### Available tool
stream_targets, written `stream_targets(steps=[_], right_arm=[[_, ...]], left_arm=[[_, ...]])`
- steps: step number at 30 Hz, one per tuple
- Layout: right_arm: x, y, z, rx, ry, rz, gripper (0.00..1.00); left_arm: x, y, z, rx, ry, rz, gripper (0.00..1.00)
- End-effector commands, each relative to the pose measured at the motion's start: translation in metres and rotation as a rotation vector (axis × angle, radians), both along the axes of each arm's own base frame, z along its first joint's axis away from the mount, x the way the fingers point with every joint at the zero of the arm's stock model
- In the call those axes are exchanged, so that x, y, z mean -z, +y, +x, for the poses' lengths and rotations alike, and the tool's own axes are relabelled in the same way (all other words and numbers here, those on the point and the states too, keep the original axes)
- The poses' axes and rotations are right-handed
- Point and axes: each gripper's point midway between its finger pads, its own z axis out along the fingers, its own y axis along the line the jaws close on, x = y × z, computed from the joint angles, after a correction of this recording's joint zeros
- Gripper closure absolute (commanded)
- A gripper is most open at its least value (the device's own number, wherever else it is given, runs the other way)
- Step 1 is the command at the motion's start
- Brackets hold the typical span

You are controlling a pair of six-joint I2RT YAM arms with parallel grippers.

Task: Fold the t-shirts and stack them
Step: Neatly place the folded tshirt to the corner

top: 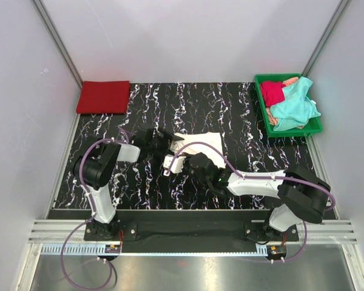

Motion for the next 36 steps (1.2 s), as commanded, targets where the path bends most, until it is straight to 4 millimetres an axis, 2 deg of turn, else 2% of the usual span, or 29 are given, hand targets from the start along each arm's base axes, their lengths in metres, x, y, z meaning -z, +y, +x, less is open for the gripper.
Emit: stream_targets(steps=[1,2,5,6,7,8,9,10,11,12,13,14,15,16,17,18,19,20,21,24,28,29,30,31,32,33,34,36], right_arm=[[-0.041,0.005,0.008,0.018,-0.054,0.129,1.00],[-0.043,0.005,0.008,0.018,-0.056,0.131,1.00],[-0.047,0.005,0.007,0.018,-0.053,0.150,1.00],[-0.047,0.005,0.006,0.017,-0.043,0.149,1.00],[-0.047,0.005,0.006,0.019,-0.034,0.153,1.00],[-0.053,0.006,0.005,0.030,-0.017,0.185,0.97],[-0.051,0.002,0.006,0.055,0.004,0.180,0.89],[-0.053,0.000,0.006,0.089,0.029,0.214,0.75],[-0.062,-0.004,0.009,0.124,0.032,0.245,0.52],[-0.060,-0.013,0.009,0.175,0.049,0.237,0.40],[-0.062,-0.018,0.008,0.211,0.086,0.274,0.28],[-0.079,-0.023,0.004,0.223,0.096,0.323,0.09],[-0.076,-0.034,0.000,0.258,0.124,0.315,0.02],[-0.082,-0.039,-0.004,0.287,0.157,0.370,0.00],[-0.096,-0.050,-0.010,0.303,0.160,0.420,0.00],[-0.094,-0.065,-0.012,0.358,0.174,0.411,0.00],[-0.094,-0.072,-0.016,0.391,0.201,0.444,0.01],[-0.101,-0.085,-0.021,0.412,0.206,0.460,0.00],[-0.090,-0.098,-0.028,0.445,0.232,0.409,0.00],[-0.082,-0.125,-0.041,0.523,0.284,0.414,0.00],[-0.071,-0.141,-0.058,0.561,0.356,0.474,0.00],[-0.067,-0.143,-0.063,0.556,0.382,0.502,0.00],[-0.067,-0.143,-0.063,0.556,0.382,0.502,0.00],[-0.065,-0.144,-0.063,0.558,0.384,0.495,0.00],[-0.064,-0.145,-0.064,0.560,0.386,0.489,0.00],[-0.063,-0.145,-0.064,0.558,0.385,0.481,0.00],[-0.063,-0.145,-0.064,0.551,0.381,0.472,0.00],[-0.064,-0.147,-0.066,0.547,0.382,0.480,0.00]], left_arm=[[0.026,0.007,-0.007,-0.026,0.040,0.044,0.21],[0.026,0.007,-0.008,-0.029,0.039,0.045,0.25],[0.031,0.010,-0.008,-0.031,0.031,0.058,0.47],[0.033,0.011,-0.005,-0.019,0.019,0.073,0.63],[0.033,0.011,-0.004,-0.003,0.010,0.077,0.74],[0.034,0.011,-0.002,0.012,0.000,0.088,0.83],[0.033,0.011,0.001,0.045,-0.016,0.115,0.97],[0.032,0.012,0.004,0.059,-0.031,0.134,1.00],[0.025,0.013,0.008,0.073,-0.065,0.145,1.00],[0.027,0.017,0.005,0.117,-0.092,0.196,1.00],[0.016,0.019,0.017,0.129,-0.141,0.238,1.00],[0.007,0.022,0.021,0.154,-0.179,0.273,1.00],[0.011,0.029,0.015,0.238,-0.194,0.355,1.00],[-0.005,0.028,0.028,0.261,-0.251,0.394,1.00],[-0.012,0.028,0.033,0.293,-0.288,0.416,1.00],[-0.013,0.032,0.031,0.363,-0.321,0.464,1.00],[-0.030,0.027,0.043,0.389,-0.380,0.469,1.00],[-0.032,0.029,0.047,0.417,-0.399,0.487,1.00],[-0.031,0.033,0.046,0.484,-0.428,0.526,1.00],[-0.048,0.040,0.062,0.537,-0.533,0.566,1.00],[-0.064,0.061,0.085,0.536,-0.615,0.589,1.00],[-0.070,0.080,0.104,0.592,-0.655,0.670,1.00],[-0.085,0.078,0.113,0.578,-0.692,0.675,1.00],[-0.079,0.084,0.121,0.583,-0.671,0.725,1.00],[-0.077,0.091,0.120,0.633,-0.646,0.765,1.00],[-0.082,0.093,0.126,0.645,-0.652,0.789,1.00],[-0.105,0.099,0.145,0.611,-0.689,0.861,1.00],[-0.106,0.113,0.153,0.626,-0.659,0.944,1.00]])
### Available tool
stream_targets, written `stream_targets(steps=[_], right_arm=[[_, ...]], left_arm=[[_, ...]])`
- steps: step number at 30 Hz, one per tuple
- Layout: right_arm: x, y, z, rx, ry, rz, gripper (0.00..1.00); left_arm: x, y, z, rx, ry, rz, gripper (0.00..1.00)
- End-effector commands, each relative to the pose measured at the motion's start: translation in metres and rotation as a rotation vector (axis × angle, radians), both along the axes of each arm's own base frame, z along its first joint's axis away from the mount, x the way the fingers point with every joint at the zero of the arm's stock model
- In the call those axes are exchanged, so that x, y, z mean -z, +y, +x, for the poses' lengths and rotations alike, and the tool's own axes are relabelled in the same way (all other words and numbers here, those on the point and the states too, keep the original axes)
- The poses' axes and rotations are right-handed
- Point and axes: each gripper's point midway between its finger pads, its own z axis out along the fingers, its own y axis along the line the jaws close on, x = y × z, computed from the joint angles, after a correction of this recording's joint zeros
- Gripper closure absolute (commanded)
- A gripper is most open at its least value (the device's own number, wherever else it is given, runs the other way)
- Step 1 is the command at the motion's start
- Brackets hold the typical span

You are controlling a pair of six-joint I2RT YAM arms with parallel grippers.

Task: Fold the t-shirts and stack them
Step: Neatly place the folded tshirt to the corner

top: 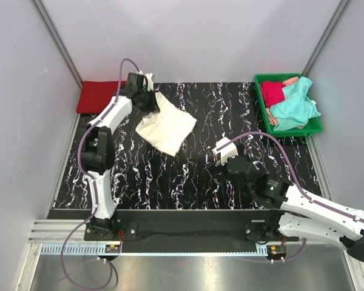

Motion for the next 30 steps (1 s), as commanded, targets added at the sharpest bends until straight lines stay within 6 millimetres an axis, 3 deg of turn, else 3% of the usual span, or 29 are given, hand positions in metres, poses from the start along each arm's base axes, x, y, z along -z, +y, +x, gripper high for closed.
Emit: stream_targets(steps=[1,10,14,16,17,25,30], right_arm=[[-0.005,-0.006,-0.002,0.010,-0.009,0.018,0.00],[-0.015,-0.012,-0.007,-0.032,-0.039,0.007,0.00],[-0.020,-0.016,-0.007,-0.039,-0.058,-0.010,0.00],[-0.020,-0.021,-0.007,-0.030,-0.065,-0.027,0.00],[-0.020,-0.022,-0.007,-0.030,-0.065,-0.027,0.00],[-0.019,-0.022,-0.006,-0.021,-0.056,-0.037,0.00],[-0.018,-0.018,-0.002,-0.006,-0.044,-0.048,0.00]], left_arm=[[-0.050,0.031,0.032,0.000,-0.159,0.217,1.00],[-0.115,0.102,0.068,-0.167,-0.335,0.477,1.00],[-0.149,0.114,0.081,-0.164,-0.430,0.530,1.00],[-0.151,0.115,0.086,-0.140,-0.445,0.559,1.00],[-0.168,0.118,0.090,-0.135,-0.485,0.586,1.00],[-0.181,0.152,0.108,-0.159,-0.546,0.644,1.00],[-0.183,0.150,0.114,-0.152,-0.569,0.619,1.00]])
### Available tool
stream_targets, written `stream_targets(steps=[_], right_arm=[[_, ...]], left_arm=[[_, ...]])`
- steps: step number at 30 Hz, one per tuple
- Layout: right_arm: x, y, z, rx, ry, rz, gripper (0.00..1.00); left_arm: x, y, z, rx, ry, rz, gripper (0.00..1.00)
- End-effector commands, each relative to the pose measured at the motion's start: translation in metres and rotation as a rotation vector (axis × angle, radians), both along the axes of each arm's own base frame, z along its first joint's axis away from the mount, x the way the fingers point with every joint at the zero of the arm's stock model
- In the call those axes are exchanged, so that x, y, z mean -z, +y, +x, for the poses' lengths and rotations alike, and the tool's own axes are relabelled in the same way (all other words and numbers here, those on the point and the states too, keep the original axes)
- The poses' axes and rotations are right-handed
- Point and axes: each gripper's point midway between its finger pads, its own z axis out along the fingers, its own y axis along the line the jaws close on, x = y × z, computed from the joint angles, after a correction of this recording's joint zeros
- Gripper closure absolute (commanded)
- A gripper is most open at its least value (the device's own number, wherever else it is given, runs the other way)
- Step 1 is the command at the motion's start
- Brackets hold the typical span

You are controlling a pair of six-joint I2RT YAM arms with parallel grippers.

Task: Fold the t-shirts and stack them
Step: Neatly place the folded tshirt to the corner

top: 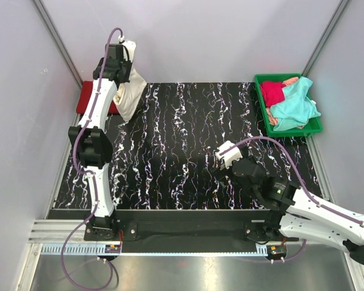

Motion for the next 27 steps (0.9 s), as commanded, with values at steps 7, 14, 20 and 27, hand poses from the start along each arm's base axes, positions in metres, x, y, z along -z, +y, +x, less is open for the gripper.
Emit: stream_targets(steps=[7,14,20,27], right_arm=[[-0.014,0.017,0.014,0.029,-0.016,0.037,0.00],[-0.012,0.028,0.022,0.045,-0.006,0.032,0.00],[-0.010,0.040,0.030,0.057,0.004,0.024,0.00],[-0.006,0.051,0.039,0.066,0.011,0.017,0.00]], left_arm=[[-0.043,0.025,0.031,-0.005,-0.190,-0.028,1.00],[-0.038,0.045,0.049,0.002,-0.239,-0.116,1.00],[-0.028,0.068,0.063,-0.039,-0.275,-0.192,1.00],[-0.018,0.103,0.076,-0.118,-0.318,-0.256,1.00]])
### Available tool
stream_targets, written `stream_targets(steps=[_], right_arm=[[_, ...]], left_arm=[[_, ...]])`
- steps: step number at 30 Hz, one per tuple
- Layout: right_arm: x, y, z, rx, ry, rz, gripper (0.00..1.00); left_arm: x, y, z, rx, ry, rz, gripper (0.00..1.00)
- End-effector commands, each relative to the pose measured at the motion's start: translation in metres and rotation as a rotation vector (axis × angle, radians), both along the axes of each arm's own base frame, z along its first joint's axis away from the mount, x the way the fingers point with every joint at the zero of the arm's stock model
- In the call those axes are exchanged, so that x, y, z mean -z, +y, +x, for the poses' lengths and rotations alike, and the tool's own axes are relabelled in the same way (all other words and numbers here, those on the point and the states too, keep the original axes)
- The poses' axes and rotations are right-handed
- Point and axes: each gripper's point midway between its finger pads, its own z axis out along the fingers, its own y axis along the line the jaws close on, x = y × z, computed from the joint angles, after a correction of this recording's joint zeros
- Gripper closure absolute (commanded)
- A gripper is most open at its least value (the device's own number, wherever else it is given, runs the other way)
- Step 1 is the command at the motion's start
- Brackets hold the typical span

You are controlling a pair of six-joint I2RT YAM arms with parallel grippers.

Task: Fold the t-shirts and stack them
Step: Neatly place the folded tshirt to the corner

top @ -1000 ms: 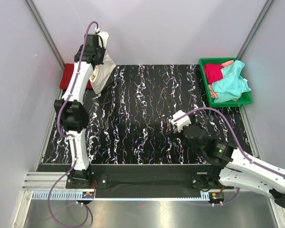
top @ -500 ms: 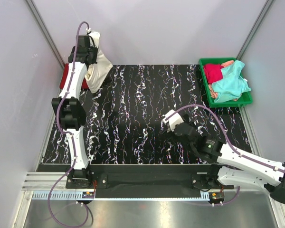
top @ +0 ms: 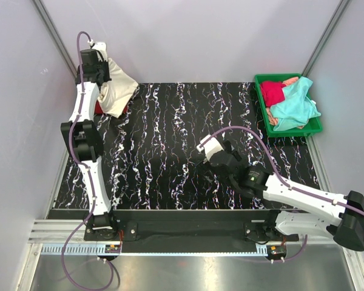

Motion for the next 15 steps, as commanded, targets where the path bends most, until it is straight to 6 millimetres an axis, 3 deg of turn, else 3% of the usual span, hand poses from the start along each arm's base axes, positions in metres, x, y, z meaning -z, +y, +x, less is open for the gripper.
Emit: stream_targets(steps=[1,15], right_arm=[[-0.026,0.011,0.015,0.048,-0.054,0.087,0.00],[-0.015,0.019,0.026,0.065,-0.018,0.073,0.00]], left_arm=[[-0.053,0.012,0.025,-0.023,-0.214,-0.056,1.00],[-0.007,0.062,0.039,-0.191,-0.231,-0.098,1.00]])
